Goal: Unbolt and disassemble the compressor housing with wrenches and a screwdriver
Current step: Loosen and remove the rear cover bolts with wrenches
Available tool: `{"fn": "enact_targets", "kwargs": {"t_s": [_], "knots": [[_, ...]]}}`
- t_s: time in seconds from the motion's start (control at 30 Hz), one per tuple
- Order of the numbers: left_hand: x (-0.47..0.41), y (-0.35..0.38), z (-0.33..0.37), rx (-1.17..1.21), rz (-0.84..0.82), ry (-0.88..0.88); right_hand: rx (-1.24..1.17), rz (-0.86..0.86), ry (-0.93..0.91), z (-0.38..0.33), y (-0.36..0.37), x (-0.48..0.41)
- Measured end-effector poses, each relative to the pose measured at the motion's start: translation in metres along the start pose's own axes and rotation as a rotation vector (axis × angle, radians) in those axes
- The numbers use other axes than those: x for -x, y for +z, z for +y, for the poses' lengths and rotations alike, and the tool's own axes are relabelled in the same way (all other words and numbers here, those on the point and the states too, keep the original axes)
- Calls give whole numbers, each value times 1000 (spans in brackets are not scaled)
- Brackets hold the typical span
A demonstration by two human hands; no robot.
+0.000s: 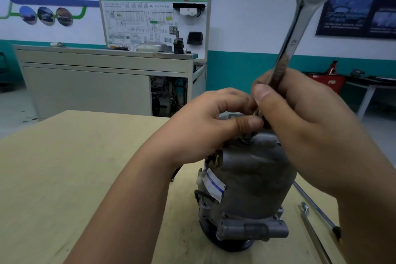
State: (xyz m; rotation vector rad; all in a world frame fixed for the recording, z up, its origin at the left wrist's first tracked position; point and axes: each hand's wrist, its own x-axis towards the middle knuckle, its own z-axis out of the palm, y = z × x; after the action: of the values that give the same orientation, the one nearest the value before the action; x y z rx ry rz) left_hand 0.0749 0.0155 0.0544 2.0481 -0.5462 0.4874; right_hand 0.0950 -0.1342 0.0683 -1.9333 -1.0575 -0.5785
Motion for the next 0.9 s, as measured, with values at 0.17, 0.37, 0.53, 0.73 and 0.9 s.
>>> {"fn": "enact_targets", "kwargs": {"t_s": [0.17, 0.37, 0.53, 0.73, 0.9], "knots": [[-1, 2, -5, 35, 12, -61, -52, 19, 13, 2, 5, 0], [-4, 5, -11, 138, 103, -133, -28, 130, 20, 10, 2, -2], [-4, 3, -9, 122, 184, -133, -151, 225, -1, 9, 7, -4], [0, 2, -1, -16, 273, -159, -405, 197, 7, 5, 9, -3], [1, 5, 4, -36, 321, -208, -433, 187, 24, 5, 12, -3]]}}
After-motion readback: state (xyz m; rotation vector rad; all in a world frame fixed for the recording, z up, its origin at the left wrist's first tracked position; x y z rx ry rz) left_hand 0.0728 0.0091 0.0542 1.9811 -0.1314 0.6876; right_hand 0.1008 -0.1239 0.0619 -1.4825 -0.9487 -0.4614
